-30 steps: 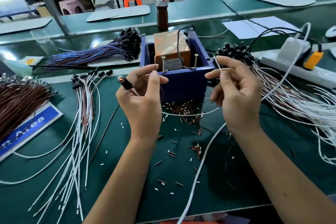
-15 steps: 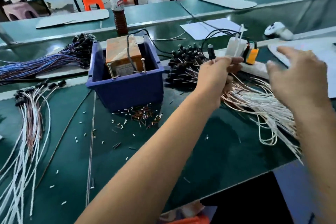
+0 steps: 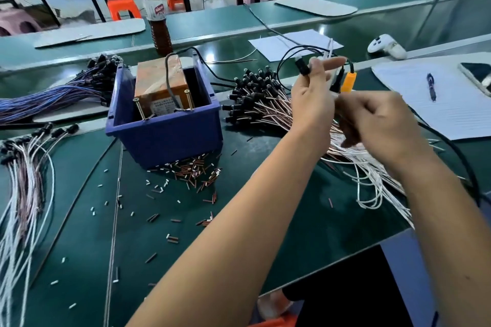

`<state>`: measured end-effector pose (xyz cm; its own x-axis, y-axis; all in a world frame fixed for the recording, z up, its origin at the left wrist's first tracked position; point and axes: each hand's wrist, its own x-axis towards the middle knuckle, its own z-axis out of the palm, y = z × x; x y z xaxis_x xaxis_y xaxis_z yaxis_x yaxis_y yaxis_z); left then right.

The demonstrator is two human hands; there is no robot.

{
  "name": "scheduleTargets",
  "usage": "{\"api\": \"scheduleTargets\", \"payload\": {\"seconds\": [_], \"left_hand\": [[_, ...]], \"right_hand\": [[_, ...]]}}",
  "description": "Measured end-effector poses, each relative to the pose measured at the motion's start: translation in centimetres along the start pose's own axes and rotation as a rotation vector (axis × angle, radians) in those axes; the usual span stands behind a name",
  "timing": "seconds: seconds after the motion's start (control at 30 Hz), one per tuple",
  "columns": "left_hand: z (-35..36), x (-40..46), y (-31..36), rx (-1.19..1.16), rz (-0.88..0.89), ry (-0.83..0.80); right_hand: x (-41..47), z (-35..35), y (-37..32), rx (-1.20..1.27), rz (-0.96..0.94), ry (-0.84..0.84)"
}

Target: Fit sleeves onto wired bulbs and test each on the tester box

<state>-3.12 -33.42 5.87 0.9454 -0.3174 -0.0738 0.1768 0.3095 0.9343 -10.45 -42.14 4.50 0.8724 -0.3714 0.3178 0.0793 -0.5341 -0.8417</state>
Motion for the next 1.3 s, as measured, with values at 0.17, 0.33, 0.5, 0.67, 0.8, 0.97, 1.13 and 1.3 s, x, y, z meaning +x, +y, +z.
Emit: {"api": "scheduleTargets", "payload": {"seconds": [0.17,0.33,0.5,0.67,0.8,0.97,1.13,1.3], "left_hand": [[-0.6,-0.7,0.1,0.170,0.171,-0.059],[-4.3,-0.1,-4.0,1.226,0.482,0.052],[-6.8,0.2,-3.9,1.277,0.581,0.069],[-7.0,0.3,0.0,0.809,0.747,0.246],[-6.3,0.2,0.7,0.790,0.828,0.228],[-8.3,1.0,-3.0,1.068,0.554,-0.032],[-9.6,1.7,-4.9,1.103,0.512,-0.049],[-10.3,1.3,-4.2,0.898,0.599,-0.027]], "right_hand": [[0.6,-1.6,-0.3,-0.178,-0.047,0.057],[1.5,-3.0,0.2,-0.425,0.101,0.087],[1.7,-2.2,1.0,-0.720,0.219,-0.078],[3.4,1.1,0.6,-0.788,0.062,0.027],[5.4,5.9,0.5,-0.831,-0.150,0.103],[6.4,9.0,2.6,-0.925,0.179,-0.470],[5.7,7.7,2.1,-0.766,0.169,-0.309],[4.2,7.1,-1.1,-0.297,0.111,0.385]]}}
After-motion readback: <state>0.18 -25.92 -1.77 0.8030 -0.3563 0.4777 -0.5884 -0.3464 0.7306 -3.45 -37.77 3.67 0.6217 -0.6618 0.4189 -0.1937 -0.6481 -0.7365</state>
